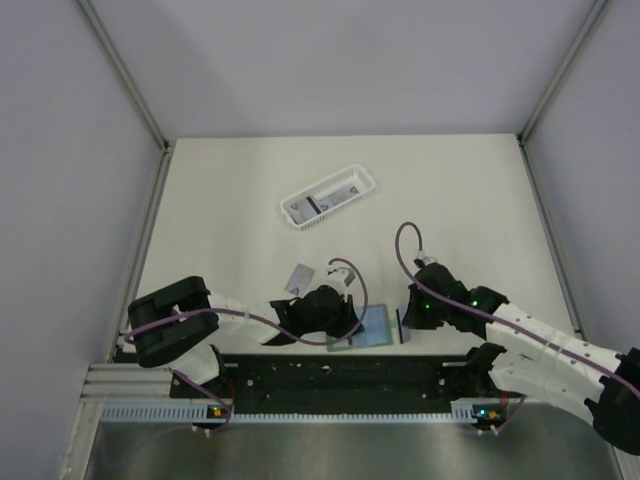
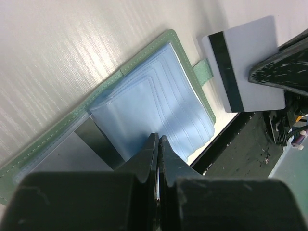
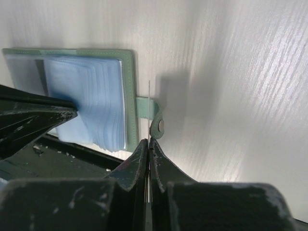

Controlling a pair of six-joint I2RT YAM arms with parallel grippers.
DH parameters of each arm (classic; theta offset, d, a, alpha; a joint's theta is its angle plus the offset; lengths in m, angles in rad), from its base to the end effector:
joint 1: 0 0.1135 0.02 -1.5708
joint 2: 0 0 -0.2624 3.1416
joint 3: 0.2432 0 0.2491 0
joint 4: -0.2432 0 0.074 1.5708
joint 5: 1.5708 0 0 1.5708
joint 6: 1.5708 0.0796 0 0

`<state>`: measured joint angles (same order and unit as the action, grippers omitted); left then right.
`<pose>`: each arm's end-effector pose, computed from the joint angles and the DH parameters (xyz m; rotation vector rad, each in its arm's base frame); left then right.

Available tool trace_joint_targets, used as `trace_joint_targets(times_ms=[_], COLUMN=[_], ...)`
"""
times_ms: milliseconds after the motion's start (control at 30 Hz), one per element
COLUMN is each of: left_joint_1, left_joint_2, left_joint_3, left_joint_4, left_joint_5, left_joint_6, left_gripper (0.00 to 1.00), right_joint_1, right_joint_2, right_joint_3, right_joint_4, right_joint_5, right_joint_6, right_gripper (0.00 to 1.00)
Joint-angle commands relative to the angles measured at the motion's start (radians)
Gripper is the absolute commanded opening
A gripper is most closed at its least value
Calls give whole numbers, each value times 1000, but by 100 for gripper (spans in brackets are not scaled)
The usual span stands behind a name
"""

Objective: Put the credit cards into the card holder
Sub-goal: Insert the credit card into the card holder.

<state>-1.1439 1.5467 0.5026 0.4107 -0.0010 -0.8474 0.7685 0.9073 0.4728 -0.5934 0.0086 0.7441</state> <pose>0.1288 -0.2829 0.1061 0.3589 2.4074 -1.0335 0.1315 0.1262 0.1414 -0.0296 2.6959 0.5065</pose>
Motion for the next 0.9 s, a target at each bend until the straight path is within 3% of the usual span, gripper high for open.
trace_joint_targets(times_ms=[0,133,367,867], left_joint_1=[0,-1,0,0], left_joint_2=[0,-2,3,0], left_joint_3=[-32,-32,-35,-32], left_joint_4=[-89,-85,-76,-79], left_joint_5=[-36,-37,-34,-30], left_joint_6=[7,5,-1,-1], left_gripper=[0,0,0,0], right_joint_1=[-15,-14,-14,-14], right_joint_2=[-151,-258,-242,-133], right_joint_3=[35,12,-143,-226], right_joint_4=[1,107,315,405], right_joint_5=[19,-126,-355,-366], right_joint_6=[-6,20,133,161], right_gripper=[0,0,0,0])
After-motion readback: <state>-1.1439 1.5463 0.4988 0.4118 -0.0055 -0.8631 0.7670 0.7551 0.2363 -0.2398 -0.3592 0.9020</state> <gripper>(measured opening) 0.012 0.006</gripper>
